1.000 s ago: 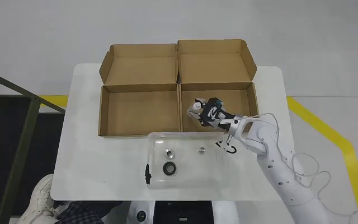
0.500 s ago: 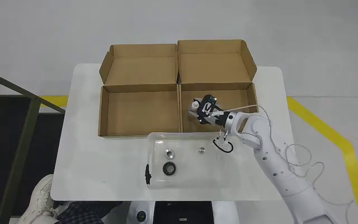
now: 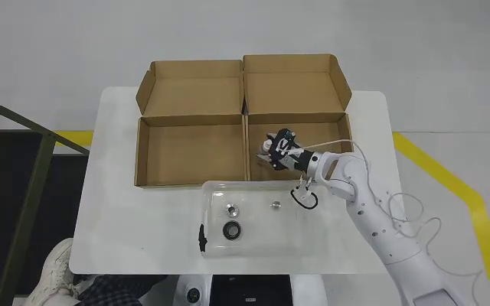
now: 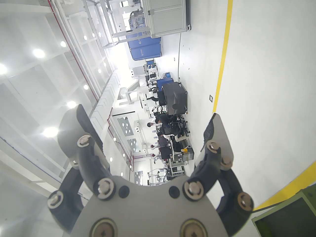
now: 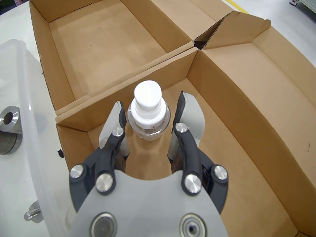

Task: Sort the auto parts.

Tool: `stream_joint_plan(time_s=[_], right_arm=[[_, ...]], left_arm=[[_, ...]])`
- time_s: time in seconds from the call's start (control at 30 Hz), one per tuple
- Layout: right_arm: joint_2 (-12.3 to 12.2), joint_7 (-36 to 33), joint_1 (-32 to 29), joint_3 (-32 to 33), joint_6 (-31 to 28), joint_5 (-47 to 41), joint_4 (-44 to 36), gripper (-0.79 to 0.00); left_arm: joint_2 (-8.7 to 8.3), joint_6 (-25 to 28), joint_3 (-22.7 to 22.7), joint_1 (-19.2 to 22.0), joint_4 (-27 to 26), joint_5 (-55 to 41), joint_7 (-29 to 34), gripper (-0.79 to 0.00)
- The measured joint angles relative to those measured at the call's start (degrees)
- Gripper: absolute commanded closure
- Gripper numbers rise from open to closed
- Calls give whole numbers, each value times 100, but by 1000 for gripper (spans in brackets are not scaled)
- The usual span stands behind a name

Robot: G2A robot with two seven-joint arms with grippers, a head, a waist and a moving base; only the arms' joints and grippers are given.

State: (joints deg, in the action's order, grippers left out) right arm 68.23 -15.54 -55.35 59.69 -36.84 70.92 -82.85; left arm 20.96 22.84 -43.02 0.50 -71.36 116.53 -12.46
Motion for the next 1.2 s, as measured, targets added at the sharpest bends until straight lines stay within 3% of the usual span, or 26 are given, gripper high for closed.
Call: stream_joint_plan(time_s=[0.3,0.6,0.93,1.2], right_arm=[[-52,37,-75,275,-6,-145,-309,-785],[-190,-481,-421,765,-326,-432,-1377,-785],[-396,-1079,-1456,1114,-1084,-345,-3047,-785],[-524,-1066,-2328,1285,-1458,-103,-3705,-785]], left_arm=[[0,0,0,0,0,0,0,-785],[0,0,0,0,0,0,0,-785],[0,0,0,0,0,0,0,-785],[0,0,0,0,0,0,0,-785]])
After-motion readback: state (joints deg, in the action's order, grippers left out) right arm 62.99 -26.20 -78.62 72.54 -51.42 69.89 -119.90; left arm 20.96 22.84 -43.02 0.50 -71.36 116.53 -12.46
